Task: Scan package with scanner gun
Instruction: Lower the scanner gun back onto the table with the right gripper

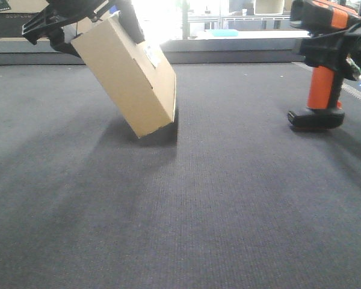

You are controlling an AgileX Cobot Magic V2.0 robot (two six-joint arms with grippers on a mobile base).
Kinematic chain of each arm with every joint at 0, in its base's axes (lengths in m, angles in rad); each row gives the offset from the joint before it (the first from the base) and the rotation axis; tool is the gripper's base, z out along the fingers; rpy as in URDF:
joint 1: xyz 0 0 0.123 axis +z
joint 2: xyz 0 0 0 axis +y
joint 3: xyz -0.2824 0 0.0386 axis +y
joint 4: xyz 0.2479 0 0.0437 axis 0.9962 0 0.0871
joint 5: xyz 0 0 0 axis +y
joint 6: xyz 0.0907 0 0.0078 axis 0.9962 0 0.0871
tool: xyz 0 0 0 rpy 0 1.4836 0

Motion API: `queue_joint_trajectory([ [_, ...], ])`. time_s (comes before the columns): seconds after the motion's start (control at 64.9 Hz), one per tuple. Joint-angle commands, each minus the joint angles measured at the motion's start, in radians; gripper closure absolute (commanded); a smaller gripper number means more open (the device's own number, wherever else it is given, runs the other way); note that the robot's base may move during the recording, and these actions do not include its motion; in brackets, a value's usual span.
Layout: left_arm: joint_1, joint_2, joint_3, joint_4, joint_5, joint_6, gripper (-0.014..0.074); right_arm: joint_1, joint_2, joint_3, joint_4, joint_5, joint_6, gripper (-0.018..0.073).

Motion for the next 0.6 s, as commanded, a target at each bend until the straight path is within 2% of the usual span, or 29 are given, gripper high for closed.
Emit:
queue_joint_trajectory([
  [0.0,0.003,-0.013,-0.01,-0.001,-0.015,0.0,0.0633,-0.003,-0.02,-0.001,-0.012,-0.086,0.013,0.0399],
  [0.293,0.003,-0.013,-0.01,-0.001,-0.015,0.0,0.0633,-0.003,0.017,-0.001,-0.014,-0.09,0.032,0.0395],
  [0.447,0.003,-0.013,-0.01,-0.001,-0.015,0.0,0.0633,-0.003,0.041,0.0,-0.014,-0.183,0.08,0.0395],
  [0.585,0.003,-0.013,-0.01,-0.001,-0.015,0.0,0.0633,-0.003,0.049,0.0,-0.014,-0.19,0.08,0.0395],
])
